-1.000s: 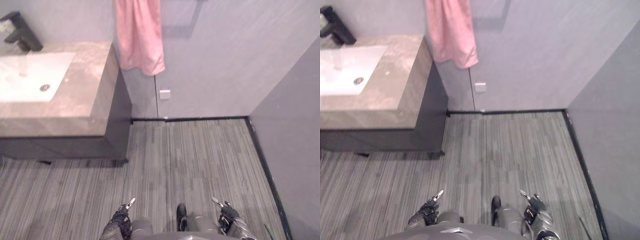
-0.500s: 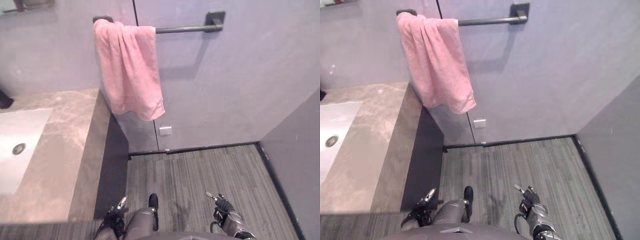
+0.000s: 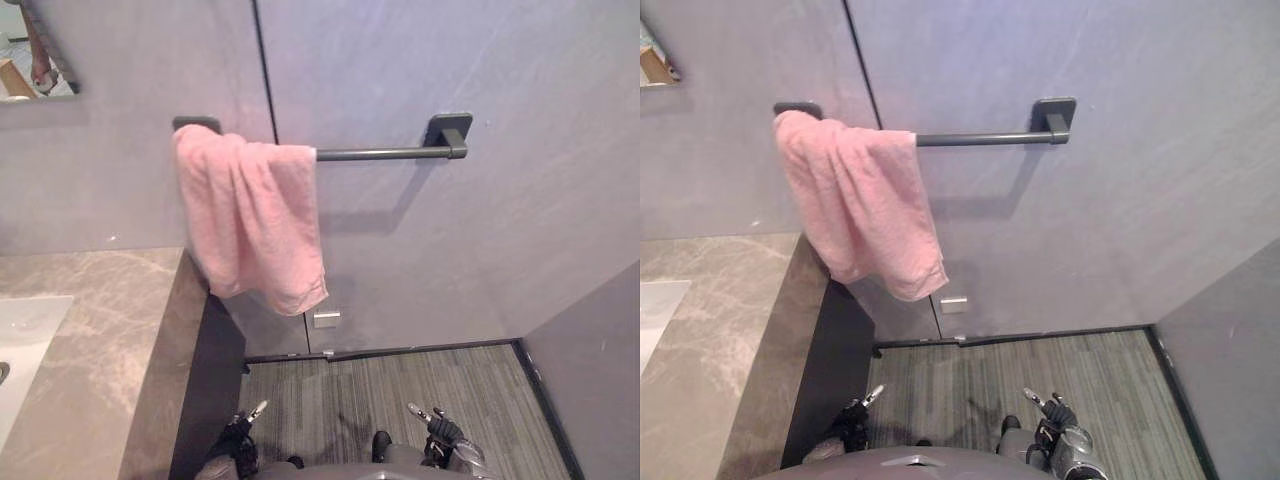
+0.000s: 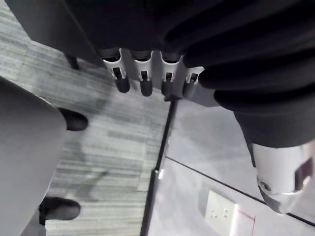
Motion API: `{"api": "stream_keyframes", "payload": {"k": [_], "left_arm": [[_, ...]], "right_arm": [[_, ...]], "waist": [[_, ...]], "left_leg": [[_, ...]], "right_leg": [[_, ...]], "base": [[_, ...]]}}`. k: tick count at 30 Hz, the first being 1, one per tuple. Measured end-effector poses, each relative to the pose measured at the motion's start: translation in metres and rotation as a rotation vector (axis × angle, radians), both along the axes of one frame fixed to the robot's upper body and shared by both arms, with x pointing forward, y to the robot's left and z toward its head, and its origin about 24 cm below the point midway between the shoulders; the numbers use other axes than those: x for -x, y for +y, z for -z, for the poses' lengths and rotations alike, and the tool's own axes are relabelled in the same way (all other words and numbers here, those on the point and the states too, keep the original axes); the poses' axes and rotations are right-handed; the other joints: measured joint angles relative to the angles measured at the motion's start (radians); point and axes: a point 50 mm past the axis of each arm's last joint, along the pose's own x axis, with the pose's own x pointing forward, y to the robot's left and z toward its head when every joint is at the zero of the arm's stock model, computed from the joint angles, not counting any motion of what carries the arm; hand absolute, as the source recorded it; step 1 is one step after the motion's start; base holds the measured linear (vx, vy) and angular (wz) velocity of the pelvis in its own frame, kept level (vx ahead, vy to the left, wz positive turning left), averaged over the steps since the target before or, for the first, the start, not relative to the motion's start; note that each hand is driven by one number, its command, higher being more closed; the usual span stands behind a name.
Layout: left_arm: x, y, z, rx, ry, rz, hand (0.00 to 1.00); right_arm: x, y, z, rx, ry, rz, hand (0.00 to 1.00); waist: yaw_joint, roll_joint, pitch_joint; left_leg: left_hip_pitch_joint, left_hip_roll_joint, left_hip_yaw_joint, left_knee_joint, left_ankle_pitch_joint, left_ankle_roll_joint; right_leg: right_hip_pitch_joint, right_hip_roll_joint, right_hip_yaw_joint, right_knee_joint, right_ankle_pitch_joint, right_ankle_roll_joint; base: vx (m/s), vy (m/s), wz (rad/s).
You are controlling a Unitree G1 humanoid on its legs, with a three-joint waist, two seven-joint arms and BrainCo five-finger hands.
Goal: Organize washtable
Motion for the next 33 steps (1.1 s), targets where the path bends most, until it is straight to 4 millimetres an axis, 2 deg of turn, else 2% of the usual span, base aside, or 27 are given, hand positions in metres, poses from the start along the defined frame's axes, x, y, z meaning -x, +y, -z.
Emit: {"api": "stream_keyframes", "payload": {"k": [2,3,5,8,10,12,13,14,16,20,24,30,33], "left_arm": [[-0.002,-0.001,-0.001,-0.004,-0.008,0.017,0.0],[-0.006,-0.003,-0.004,-0.008,-0.034,0.031,0.0],[-0.018,-0.008,-0.013,-0.027,-0.113,0.088,0.0],[-0.043,-0.022,-0.039,-0.05,-0.303,0.182,0.0],[-0.068,-0.029,-0.075,-0.082,-0.517,0.213,0.0],[-0.08,-0.032,-0.095,-0.109,-0.622,0.224,0.0],[-0.09,-0.034,-0.124,-0.147,-0.768,0.23,0.0],[-0.093,-0.035,-0.134,-0.161,-0.822,0.228,0.0],[-0.102,-0.036,-0.173,-0.218,-1.011,0.215,0.0],[-0.104,-0.037,-0.203,-0.268,-1.14,0.199,0.0],[-0.097,-0.033,-0.214,-0.287,-1.189,0.167,0.0],[-0.088,-0.022,-0.219,-0.323,-1.197,0.121,0.0],[-0.087,-0.019,-0.219,-0.331,-1.194,0.1,0.0]], "right_arm": [[-0.006,0.001,-0.003,0.016,-0.02,-0.042,0.0],[-0.017,0.002,-0.009,0.036,-0.073,-0.08,0.0],[-0.039,0.007,-0.025,0.064,-0.196,-0.146,0.0],[-0.07,0.017,-0.056,0.107,-0.407,-0.216,0.0],[-0.095,0.031,-0.089,0.134,-0.601,-0.276,0.0],[-0.104,0.037,-0.106,0.15,-0.689,-0.31,0.0],[-0.117,0.046,-0.13,0.159,-0.811,-0.338,0.0],[-0.121,0.048,-0.139,0.166,-0.856,-0.35,0.0],[-0.139,0.064,-0.179,0.18,-1.046,-0.403,0.0],[-0.157,0.081,-0.223,0.175,-1.246,-0.454,0.0],[-0.166,0.096,-0.241,0.142,-1.319,-0.501,0.0],[-0.177,0.102,-0.259,0.154,-1.376,-0.557,0.0],[-0.185,0.105,-0.258,0.125,-1.352,-0.562,0.0]], "waist": [[0.002,0.004,-0.003],[0.001,0.002,-0.004],[0.0,-0.004,-0.006],[0.001,-0.004,-0.01],[0.004,-0.003,-0.02],[0.007,-0.002,-0.024],[0.012,0.001,-0.026],[0.012,0.003,-0.027],[0.016,0.007,-0.03],[0.03,0.008,-0.031],[0.051,0.023,-0.045],[0.058,0.027,-0.049],[0.059,0.028,-0.049]], "left_leg": [[0.004,0.021,-0.007,0.0,-0.009,-0.013],[0.003,0.031,-0.01,0.0,-0.014,-0.022],[-0.009,0.035,-0.011,0.0,-0.015,-0.024],[-0.018,0.033,-0.01,0.0,-0.016,-0.024],[-0.028,0.026,-0.004,-0.001,-0.017,-0.022],[-0.032,0.022,-0.004,0.001,-0.017,-0.022],[-0.033,0.017,-0.001,0.002,-0.017,-0.021],[-0.033,0.015,0.0,0.003,-0.018,-0.02],[-0.029,0.011,0.001,0.008,-0.02,-0.016],[-0.025,0.009,0.001,0.019,-0.023,-0.011],[-0.026,0.007,0.0,0.019,-0.023,-0.011],[-0.024,0.006,-0.003,0.018,-0.021,-0.012],[-0.024,0.006,-0.011,0.013,-0.017,-0.014]], "right_leg": [[0.033,0.023,-0.012,-0.052,0.012,-0.009],[0.043,0.033,-0.016,-0.075,0.02,-0.013],[0.041,0.039,-0.016,-0.095,0.031,-0.016],[0.041,0.038,-0.017,-0.12,0.046,-0.013],[0.041,0.038,-0.012,-0.144,0.061,-0.01],[0.042,0.034,-0.008,-0.156,0.07,-0.007],[0.042,0.03,0.0,-0.163,0.075,-0.006],[0.043,0.029,0.001,-0.164,0.077,-0.004],[0.052,0.024,0.002,-0.172,0.084,-0.002],[0.075,0.022,0.002,-0.199,0.101,-0.001],[0.084,0.021,0.001,-0.207,0.106,-0.003],[0.1,0.018,-0.004,-0.231,0.12,-0.004],[0.103,0.017,-0.013,-0.232,0.121,-0.004]], "base": [[0.05,-0.122,0.07],[0.04,-0.098,0.02],[0.01,-0.027,0.01],[0.01,0.005,-0.01],[0.04,0.022,-0.05],[0.02,0.033,-0.07],[0.01,0.038,-0.09],[0.0,0.034,-0.08],[0.0,0.0,0.0],[-0.02,0.003,0.0],[-0.04,0.004,0.01],[0.0,0.0,0.01],[0.0,-0.008,0.08]]}}
